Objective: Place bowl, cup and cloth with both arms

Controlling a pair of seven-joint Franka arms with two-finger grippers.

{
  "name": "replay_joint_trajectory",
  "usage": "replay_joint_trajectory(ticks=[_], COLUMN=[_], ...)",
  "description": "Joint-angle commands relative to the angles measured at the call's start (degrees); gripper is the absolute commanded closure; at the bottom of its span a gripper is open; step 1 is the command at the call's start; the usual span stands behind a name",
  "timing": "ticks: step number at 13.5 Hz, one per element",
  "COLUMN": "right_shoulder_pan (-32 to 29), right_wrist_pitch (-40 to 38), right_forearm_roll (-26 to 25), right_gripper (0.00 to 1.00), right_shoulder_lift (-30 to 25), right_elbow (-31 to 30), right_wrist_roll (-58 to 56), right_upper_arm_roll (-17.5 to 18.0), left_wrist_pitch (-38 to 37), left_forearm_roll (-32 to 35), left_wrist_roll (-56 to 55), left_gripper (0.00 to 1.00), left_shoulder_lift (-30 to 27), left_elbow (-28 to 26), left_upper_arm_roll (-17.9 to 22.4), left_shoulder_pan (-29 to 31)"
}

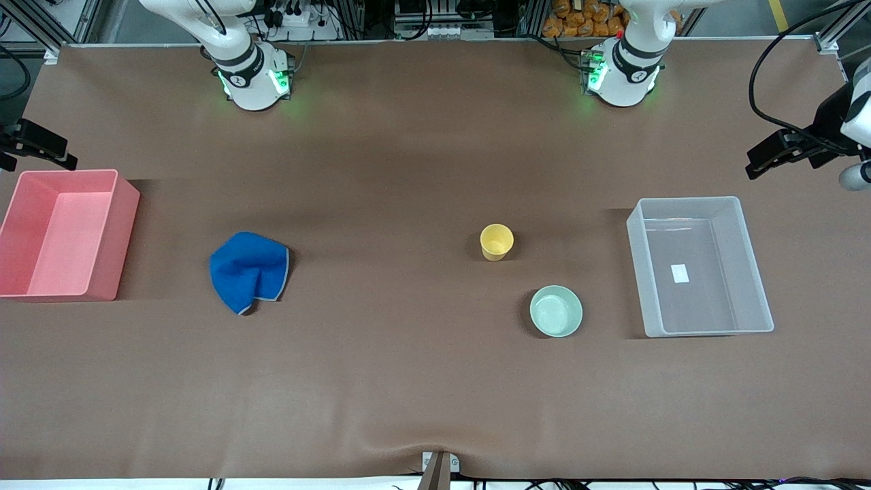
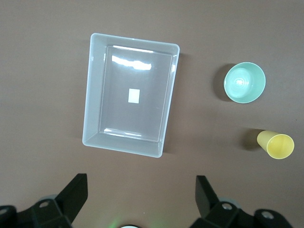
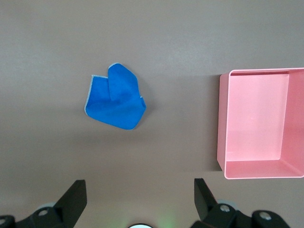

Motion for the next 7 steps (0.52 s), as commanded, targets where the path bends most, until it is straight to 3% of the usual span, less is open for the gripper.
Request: replay_joint_trajectory(ticks=[1,7], right_shoulder_pan=[-0.45,-0.54], right_wrist_pitch=[-1.08,-0.99], right_forearm_roll=[-0.21,-0.21], right_gripper=[0.0,0.0], right_shoulder_lift=[0.75,0.75], right_elbow=[1.73,1.73], right_wrist_roll=[0.3,0.3], right_upper_arm_roll=[0.23,0.23], left_wrist_pitch=[-0.59,-0.59], left_forearm_roll=[1.18,0.74], left_wrist_roll=[1.34,1.69], left_gripper=[0.0,0.0], left_shoulder_lift=[-1.89,-1.72], left_elbow=[-1.26,-0.82], left_upper_arm_roll=[0.04,0.39], left_shoulder_pan=[0.15,0.59])
